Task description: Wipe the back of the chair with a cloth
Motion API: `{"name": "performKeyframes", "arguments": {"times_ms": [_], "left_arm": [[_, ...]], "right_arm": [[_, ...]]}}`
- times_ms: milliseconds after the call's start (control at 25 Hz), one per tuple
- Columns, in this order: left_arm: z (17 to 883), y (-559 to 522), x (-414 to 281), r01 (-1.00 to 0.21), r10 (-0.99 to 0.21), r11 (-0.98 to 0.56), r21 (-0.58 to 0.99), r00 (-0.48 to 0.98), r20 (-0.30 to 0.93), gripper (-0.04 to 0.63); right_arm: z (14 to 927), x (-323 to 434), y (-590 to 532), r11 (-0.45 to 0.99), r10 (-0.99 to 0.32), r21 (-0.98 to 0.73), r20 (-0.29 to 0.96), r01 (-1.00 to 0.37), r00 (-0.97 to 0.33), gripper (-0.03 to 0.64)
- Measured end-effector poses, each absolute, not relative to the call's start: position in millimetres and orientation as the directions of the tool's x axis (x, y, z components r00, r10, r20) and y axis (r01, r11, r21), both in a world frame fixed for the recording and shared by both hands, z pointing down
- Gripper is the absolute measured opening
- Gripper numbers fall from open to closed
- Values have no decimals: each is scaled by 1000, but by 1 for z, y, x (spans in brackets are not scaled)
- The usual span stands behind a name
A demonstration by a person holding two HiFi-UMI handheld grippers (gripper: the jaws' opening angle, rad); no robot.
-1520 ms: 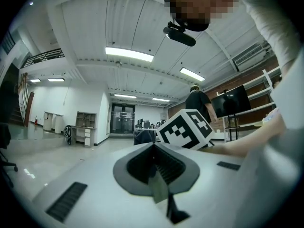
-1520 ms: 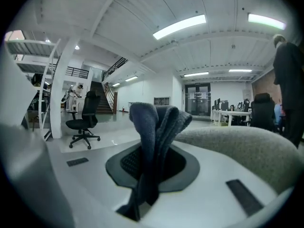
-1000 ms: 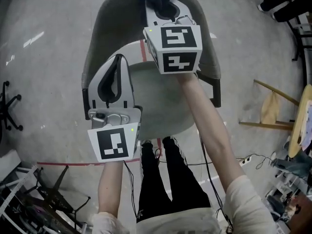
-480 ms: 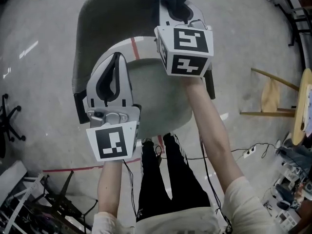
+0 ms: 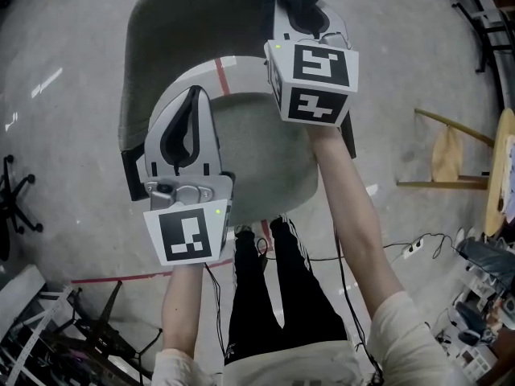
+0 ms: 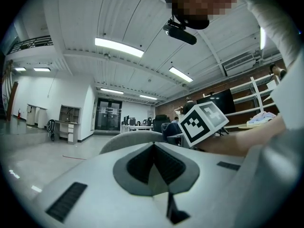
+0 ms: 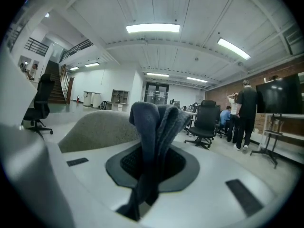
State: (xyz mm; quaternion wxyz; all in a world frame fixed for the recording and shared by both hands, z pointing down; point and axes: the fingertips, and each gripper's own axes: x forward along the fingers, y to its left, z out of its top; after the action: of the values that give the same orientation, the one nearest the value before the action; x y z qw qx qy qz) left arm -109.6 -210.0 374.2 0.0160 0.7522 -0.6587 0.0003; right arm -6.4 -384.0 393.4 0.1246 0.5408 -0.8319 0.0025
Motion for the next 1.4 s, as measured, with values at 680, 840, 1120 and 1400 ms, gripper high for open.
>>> {"name": "performKeyframes", "arguments": {"times_ms": [680,840,1120,1400], "left_arm": [[395,-171,-188,-999,-998,45,20,-44,53,12],[405,-155,-214,-995,-992,96,13,-95,77,12],[419,-143,-243,-985,-980,174,14,-172,100,12],[421,-152,-244,-984,-979,177,19,-174,101,12]], "right_arm": [[427,-198,-271,810,-581,36,184,-585,-793,58],[453,-230,-252,845,-518,-20,215,-534,-828,58],[475,-266,-240,885,-439,-57,231,-463,-868,58],[477,-267,-251,885,-442,-44,234,-463,-866,58]]}}
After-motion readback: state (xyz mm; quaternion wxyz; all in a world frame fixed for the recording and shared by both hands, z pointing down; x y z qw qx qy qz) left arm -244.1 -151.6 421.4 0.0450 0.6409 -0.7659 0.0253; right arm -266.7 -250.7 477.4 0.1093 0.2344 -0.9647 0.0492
